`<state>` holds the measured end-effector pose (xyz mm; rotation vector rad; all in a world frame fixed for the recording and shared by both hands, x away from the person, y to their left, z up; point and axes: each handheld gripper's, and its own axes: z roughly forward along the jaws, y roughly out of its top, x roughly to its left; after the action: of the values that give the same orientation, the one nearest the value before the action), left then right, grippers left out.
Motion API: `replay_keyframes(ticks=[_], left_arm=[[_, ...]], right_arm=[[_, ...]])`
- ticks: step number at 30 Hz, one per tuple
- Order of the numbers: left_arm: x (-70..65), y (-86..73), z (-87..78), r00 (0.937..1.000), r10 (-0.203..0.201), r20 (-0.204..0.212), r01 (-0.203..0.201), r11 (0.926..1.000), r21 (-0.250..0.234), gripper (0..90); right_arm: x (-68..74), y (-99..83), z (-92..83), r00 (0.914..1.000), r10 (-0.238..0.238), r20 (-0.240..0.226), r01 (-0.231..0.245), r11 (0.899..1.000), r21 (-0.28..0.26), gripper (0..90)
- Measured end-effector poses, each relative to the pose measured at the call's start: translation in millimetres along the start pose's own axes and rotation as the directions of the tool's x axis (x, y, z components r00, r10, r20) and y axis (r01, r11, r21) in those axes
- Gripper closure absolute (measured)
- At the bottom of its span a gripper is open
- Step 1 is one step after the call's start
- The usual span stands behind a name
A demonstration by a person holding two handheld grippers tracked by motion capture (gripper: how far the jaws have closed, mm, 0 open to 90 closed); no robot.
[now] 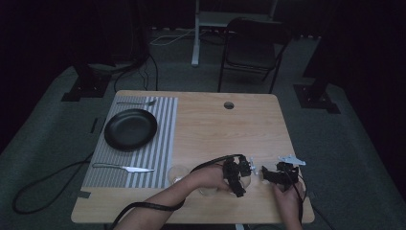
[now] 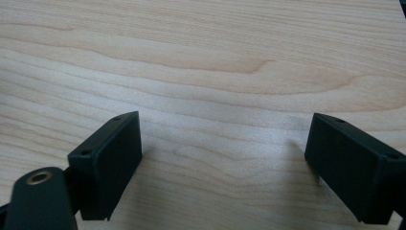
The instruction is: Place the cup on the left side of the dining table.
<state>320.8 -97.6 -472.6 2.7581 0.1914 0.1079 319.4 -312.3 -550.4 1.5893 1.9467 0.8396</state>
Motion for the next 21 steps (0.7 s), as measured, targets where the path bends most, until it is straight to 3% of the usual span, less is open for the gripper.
replay_keyframes(ticks=[6, 13, 16, 21], left_arm=[[0.6, 3.1, -0.2, 0.9994, -0.033, -0.002, 0.033, 0.9993, 0.019, 18.3], [0.4, 4.7, 0.3, 0.9994, -0.028, -0.019, 0.028, 0.9995, 0.016, 18.4], [3.9, 5.4, -0.7, 0.9978, -0.047, -0.048, 0.047, 0.9988, 0.011, 18.4], [10.1, 4.4, -3.3, 0.9970, -0.063, -0.046, 0.063, 0.9980, 0.005, 18.4]], right_arm=[[0.0, 0.0, 0.0, 1.0000, 0.000, 0.000, 0.000, 1.000, 0.000, 12.1], [0.0, 0.0, 0.0, 1.0000, 0.000, 0.000, 0.000, 1.000, 0.000, 12.1], [0.0, 0.0, 0.0, 1.0000, 0.000, 0.000, 0.000, 1.000, 0.000, 12.1], [0.0, 0.0, 0.0, 1.0000, 0.001, 0.000, -0.001, 1.000, 0.000, 12.1]])
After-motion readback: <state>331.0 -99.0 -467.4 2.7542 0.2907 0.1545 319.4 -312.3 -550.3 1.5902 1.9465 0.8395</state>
